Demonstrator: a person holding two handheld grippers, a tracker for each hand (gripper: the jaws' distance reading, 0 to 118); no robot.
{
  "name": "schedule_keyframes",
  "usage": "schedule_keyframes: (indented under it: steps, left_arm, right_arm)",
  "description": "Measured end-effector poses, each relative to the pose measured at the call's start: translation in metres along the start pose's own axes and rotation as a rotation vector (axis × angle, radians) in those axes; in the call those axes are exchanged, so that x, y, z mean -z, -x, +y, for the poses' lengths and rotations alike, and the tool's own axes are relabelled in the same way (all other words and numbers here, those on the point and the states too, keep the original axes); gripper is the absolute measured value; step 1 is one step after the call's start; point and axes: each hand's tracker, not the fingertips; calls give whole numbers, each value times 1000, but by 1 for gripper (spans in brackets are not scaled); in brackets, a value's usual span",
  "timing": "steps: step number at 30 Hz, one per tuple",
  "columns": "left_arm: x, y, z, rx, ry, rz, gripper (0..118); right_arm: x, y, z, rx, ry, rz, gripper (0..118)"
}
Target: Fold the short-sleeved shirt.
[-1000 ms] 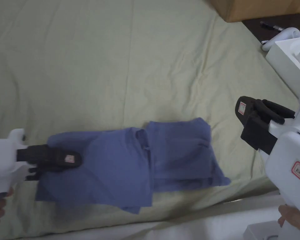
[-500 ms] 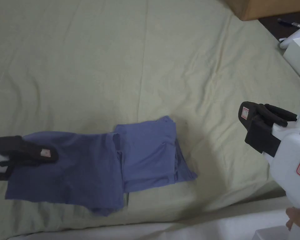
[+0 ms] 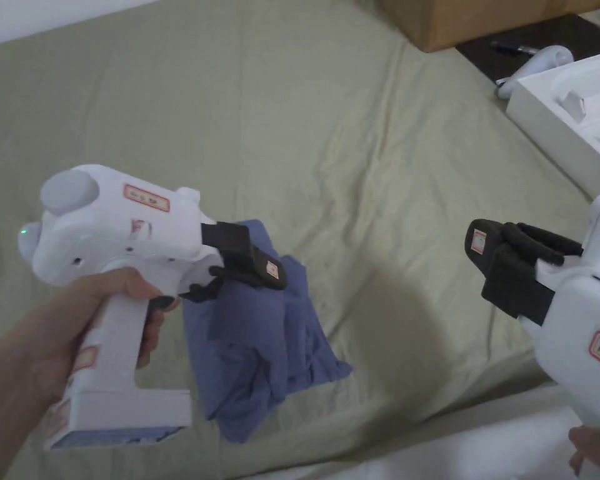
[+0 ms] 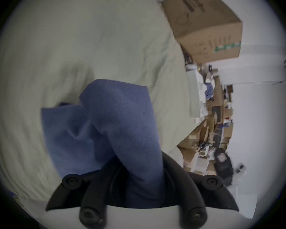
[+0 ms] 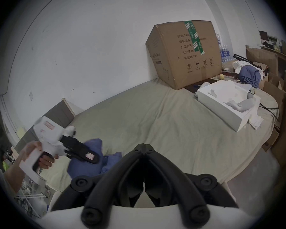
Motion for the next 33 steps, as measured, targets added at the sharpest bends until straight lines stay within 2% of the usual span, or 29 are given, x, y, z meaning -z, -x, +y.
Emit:
schedule_keyframes:
  steps: [1,2,4,5,7,13,15,16,17,18,19,22,26,30,33]
  left_arm:
    - [10,-1,1,-18,8,-5,23]
    - [17,-1,2,-50,-1,-26,44]
    - [26,-6,2,-52,-2,-69,93]
    - [27,-7,-1,-62,-3,-81,111]
    - [22,-10,-1,-71,7,-115,115]
    - [-14,-9,-9,-33,-65,-63,114]
    - [-21,-5,-14,-5,-54,-3,110]
    - [-23,-3,-18,-4,-59,23,101]
    - [-22,-1,-21,9,-75,44,68]
    - [-22,2,-25,8,-102,57,29]
    - [-18,3,-28,12,-128,77,5]
    - [3,4,-28,25,-152,97,3]
    - [26,-14,-23,107,-163,-7,3]
    - [57,-25,-10,157,-134,81,2]
    - [81,-22,-5,127,-86,79,2]
  right_arm:
    - [-2,-3,1,0,-4,-13,0]
    - [-5,-7,1,2,-7,-19,0]
    - [-8,-15,3,27,-7,-29,0]
    - [-10,-19,3,48,-8,-23,0]
    - [-12,-26,4,89,-4,-15,0]
    - [-13,-29,6,96,-21,-2,0]
    - [-10,-28,5,95,-20,8,0]
    - [-9,-28,4,95,-18,11,0]
    - [-8,-27,2,95,-12,15,0]
    - [-6,-27,1,95,-6,19,0]
    - [-5,-27,-1,96,0,21,0]
    - [0,-28,-5,100,22,27,0]
    - [2,-31,-10,80,52,14,0]
    - [2,-38,-12,86,64,7,0]
    - [2,-40,-12,85,69,2,0]
